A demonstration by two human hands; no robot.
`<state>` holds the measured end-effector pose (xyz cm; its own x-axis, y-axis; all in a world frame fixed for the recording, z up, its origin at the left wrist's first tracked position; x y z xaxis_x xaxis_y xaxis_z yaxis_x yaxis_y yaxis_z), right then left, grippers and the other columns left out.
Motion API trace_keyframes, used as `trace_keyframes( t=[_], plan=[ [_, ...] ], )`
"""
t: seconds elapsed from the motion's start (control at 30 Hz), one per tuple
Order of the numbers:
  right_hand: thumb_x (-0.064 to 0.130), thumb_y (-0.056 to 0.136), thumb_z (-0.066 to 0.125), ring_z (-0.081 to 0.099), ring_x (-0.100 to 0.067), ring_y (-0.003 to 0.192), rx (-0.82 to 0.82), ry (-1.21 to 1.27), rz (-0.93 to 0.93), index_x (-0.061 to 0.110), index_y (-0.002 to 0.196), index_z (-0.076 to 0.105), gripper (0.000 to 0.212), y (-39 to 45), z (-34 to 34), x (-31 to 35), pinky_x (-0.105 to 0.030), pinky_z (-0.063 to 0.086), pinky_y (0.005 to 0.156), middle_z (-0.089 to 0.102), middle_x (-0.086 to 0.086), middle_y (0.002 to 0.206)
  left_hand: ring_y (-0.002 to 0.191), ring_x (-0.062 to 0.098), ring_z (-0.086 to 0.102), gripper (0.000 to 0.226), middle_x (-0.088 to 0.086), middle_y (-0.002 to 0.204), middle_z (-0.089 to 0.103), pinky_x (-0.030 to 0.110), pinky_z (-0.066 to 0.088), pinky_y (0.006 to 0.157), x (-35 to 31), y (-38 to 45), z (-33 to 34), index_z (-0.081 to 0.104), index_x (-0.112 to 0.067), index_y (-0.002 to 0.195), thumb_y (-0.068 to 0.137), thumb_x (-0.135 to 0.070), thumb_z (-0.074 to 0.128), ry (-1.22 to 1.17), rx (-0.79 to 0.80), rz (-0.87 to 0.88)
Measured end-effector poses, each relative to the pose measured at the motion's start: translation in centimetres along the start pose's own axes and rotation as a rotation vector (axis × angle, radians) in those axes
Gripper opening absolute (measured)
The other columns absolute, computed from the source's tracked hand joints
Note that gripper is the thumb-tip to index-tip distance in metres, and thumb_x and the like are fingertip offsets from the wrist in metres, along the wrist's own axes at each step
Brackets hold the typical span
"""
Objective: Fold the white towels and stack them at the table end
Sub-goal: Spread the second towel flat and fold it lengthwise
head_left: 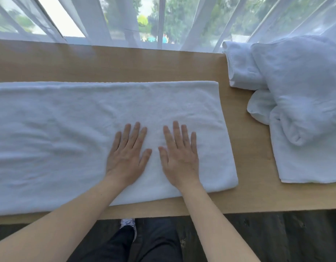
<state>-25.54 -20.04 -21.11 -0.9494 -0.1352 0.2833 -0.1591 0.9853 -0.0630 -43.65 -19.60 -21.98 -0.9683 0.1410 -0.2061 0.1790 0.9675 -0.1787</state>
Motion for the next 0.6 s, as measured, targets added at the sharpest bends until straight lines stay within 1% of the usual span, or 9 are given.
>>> trace_keyframes(
  t=[0.07, 0.1, 0.2, 0.27, 0.33, 0.4, 0.5, 0.53, 0.6],
  plan=[
    [0.050, 0.105, 0.025, -0.004, -0.019, 0.155, 0.082, -0.045, -0.073, 0.031, 0.161, 0.009, 0.061, -0.2, 0.9, -0.3, -0.047, 0.000, 0.125, 0.000, 0.001, 0.169, 0.155, 0.022, -0.012, 0.072, -0.002, 0.169, -0.005, 0.044, -0.006, 0.125, 0.9, 0.8, -0.4, 0.001, -0.026, 0.161, 0.098, -0.059, 0.015, 0.017, 0.007, -0.041],
    [0.052, 0.104, 0.022, -0.008, -0.017, 0.155, 0.095, -0.063, -0.029, 0.035, 0.160, 0.003, 0.062, -0.1, 0.9, -1.5, -0.045, -0.003, 0.125, -0.004, 0.003, 0.169, 0.155, 0.023, -0.014, 0.072, -0.003, 0.169, -0.007, 0.046, -0.005, 0.125, 1.1, 1.1, -0.4, -0.002, -0.028, 0.161, 0.098, -0.060, 0.015, 0.040, 0.020, -0.055],
    [0.051, 0.102, 0.006, -0.020, -0.011, 0.152, 0.085, -0.089, 0.270, 0.036, 0.158, -0.014, 0.061, 0.8, -0.5, -6.2, -0.043, -0.008, 0.124, -0.016, 0.007, 0.167, 0.153, 0.022, -0.021, 0.072, -0.007, 0.168, -0.012, 0.048, -0.007, 0.124, 1.2, 1.4, 0.0, -0.009, -0.032, 0.160, 0.098, -0.062, 0.012, 0.083, 0.023, -0.064],
    [0.047, 0.102, 0.004, -0.022, -0.012, 0.151, 0.077, -0.072, 0.419, 0.030, 0.158, -0.016, 0.061, 1.6, -1.3, -7.7, -0.044, -0.008, 0.124, -0.018, 0.006, 0.167, 0.154, 0.023, -0.016, 0.072, -0.007, 0.169, -0.007, 0.048, -0.005, 0.125, 1.2, 1.5, 0.0, -0.004, -0.032, 0.161, 0.097, -0.061, 0.015, 0.068, -0.002, -0.061],
    [0.044, 0.104, 0.009, -0.020, -0.016, 0.152, 0.047, -0.080, 0.484, 0.023, 0.158, -0.014, 0.063, 2.3, -1.5, -6.6, -0.046, -0.008, 0.124, -0.017, 0.002, 0.167, 0.156, 0.024, -0.006, 0.073, -0.006, 0.169, 0.001, 0.049, -0.001, 0.125, 1.3, 1.7, 0.1, 0.006, -0.031, 0.162, 0.097, -0.060, 0.021, 0.053, -0.030, -0.054],
    [0.041, 0.106, 0.019, -0.011, -0.021, 0.154, -0.027, -0.017, 0.349, 0.019, 0.160, -0.004, 0.064, 3.0, -1.3, -3.6, -0.047, -0.005, 0.124, -0.008, -0.002, 0.168, 0.156, 0.026, 0.002, 0.073, -0.004, 0.169, 0.008, 0.051, 0.005, 0.125, 1.2, 1.8, 0.4, 0.013, -0.029, 0.161, 0.095, -0.058, 0.026, 0.042, -0.064, -0.048],
    [0.035, 0.105, 0.034, 0.010, -0.024, 0.155, 0.009, 0.081, -0.173, 0.027, 0.159, 0.018, 0.058, 4.5, -0.1, 0.7, -0.046, 0.006, 0.126, 0.013, -0.004, 0.168, 0.155, 0.028, 0.010, 0.074, 0.000, 0.168, 0.017, 0.054, 0.010, 0.124, 1.2, 1.8, 0.7, 0.021, -0.024, 0.160, 0.093, -0.054, 0.030, 0.048, -0.124, -0.030],
    [0.036, 0.104, 0.036, 0.013, -0.023, 0.154, 0.042, 0.069, -0.240, 0.030, 0.158, 0.023, 0.056, 5.8, 0.1, 0.6, -0.047, 0.008, 0.125, 0.017, -0.003, 0.167, 0.155, 0.029, 0.012, 0.074, 0.001, 0.167, 0.019, 0.054, 0.011, 0.124, 1.3, 1.8, 0.9, 0.023, -0.023, 0.160, 0.093, -0.053, 0.031, 0.054, -0.137, -0.020],
    [0.042, 0.103, 0.033, 0.009, -0.022, 0.155, 0.092, 0.002, -0.157, 0.034, 0.158, 0.023, 0.057, 9.0, -0.2, -1.5, -0.046, 0.003, 0.125, 0.014, 0.000, 0.168, 0.154, 0.030, 0.014, 0.074, 0.001, 0.167, 0.020, 0.054, 0.011, 0.124, 1.4, 1.9, 1.0, 0.024, -0.023, 0.160, 0.092, -0.051, 0.033, 0.056, -0.166, -0.008]
  ],
)
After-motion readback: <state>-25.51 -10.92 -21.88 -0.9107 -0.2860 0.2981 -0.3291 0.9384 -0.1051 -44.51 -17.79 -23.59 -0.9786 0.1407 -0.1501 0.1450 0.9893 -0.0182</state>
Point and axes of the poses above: each hand's wrist, its own y-axis towards the middle knuckle, its own z-axis out of the palm, x = y × z, the point moved 1 cm from there along y, towards the middle knuckle
